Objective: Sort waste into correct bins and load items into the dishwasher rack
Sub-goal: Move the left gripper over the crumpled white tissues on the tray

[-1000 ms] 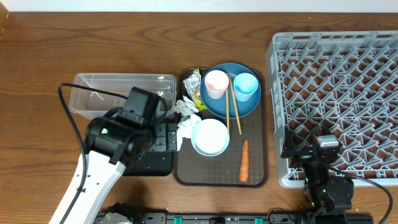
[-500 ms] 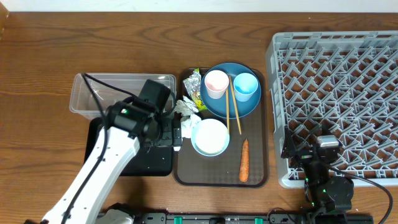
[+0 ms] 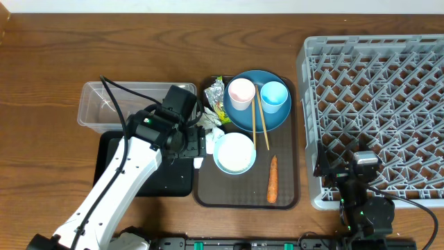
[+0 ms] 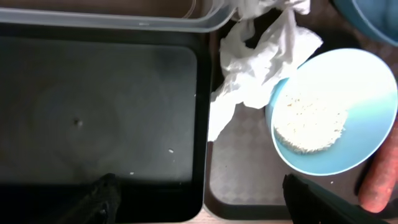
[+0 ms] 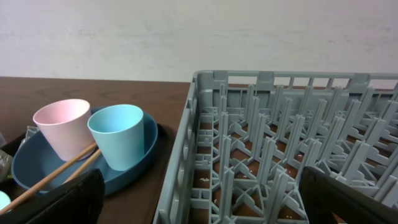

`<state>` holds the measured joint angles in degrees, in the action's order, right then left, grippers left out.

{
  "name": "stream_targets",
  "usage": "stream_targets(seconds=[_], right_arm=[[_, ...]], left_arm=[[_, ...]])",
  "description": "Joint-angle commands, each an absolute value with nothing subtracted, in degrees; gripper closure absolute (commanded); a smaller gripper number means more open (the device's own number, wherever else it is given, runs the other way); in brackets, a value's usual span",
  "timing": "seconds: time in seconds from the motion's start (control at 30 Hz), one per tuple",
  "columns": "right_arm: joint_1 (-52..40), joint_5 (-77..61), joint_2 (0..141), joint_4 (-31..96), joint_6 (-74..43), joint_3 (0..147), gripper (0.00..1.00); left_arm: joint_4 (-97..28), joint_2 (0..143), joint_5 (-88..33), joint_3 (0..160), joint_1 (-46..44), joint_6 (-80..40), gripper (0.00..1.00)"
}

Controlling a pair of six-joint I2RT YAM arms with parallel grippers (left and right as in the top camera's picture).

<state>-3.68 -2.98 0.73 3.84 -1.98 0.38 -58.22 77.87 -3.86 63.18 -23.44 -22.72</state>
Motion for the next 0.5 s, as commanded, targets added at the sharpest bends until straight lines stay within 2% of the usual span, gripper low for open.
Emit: stream_targets(seconds=[0.0, 0.47], right_arm=[[-5.3, -2.8, 0.8, 4.1, -2.5, 0.3, 0.01], [-5.3, -2.8, 0.8, 4.1, -2.5, 0.3, 0.01]], left_arm=[[-58.0, 77.8, -2.9, 62.6, -23.6, -23.2, 0.14], [-52.9, 77.8, -2.0, 59.3, -28.8, -23.0, 0.14]])
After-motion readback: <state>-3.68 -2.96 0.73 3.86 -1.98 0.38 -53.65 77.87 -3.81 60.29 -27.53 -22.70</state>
